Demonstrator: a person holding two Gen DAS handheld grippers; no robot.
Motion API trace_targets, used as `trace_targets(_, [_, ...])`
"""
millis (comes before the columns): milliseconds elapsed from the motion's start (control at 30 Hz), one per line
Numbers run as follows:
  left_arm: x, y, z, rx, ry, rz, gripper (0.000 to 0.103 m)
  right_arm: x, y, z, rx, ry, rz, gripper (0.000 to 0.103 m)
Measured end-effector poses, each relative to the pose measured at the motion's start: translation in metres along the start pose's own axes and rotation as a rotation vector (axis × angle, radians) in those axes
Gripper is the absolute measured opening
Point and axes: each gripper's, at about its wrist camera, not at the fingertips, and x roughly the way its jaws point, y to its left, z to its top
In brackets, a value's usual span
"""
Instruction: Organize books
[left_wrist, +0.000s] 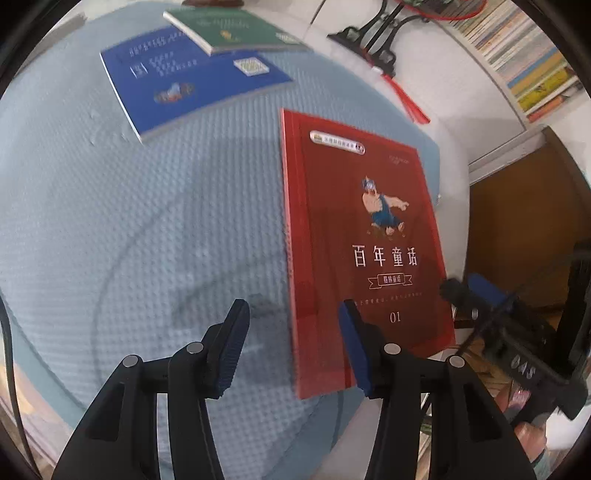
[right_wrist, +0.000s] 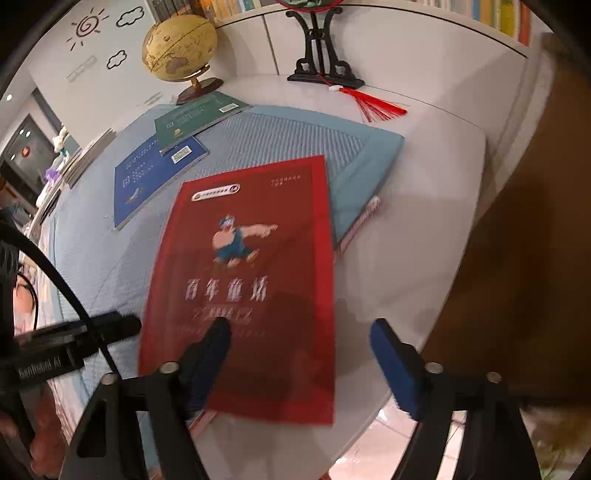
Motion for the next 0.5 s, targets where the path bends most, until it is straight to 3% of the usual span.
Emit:
trace_targets(167, [0.007, -0.009, 0.004, 0.024, -0.003, 0.011, 0.047, 0.019, -0.007, 0.016, 0.025, 0.017, -0.014, 0.066])
trace_targets(400, [0.009, -0.004, 0.010, 0.020, 0.009, -0.047, 0.047, 0.040, 0.002, 0.022, 0.021, 0.098, 0.059, 0.064])
trace_targets(500, [0.011, 0.001, 0.014, 0.006, 0.015, -0.081, 0.047, 0.040, 0.008, 0.021, 0.012, 0.104, 0.047, 0.064])
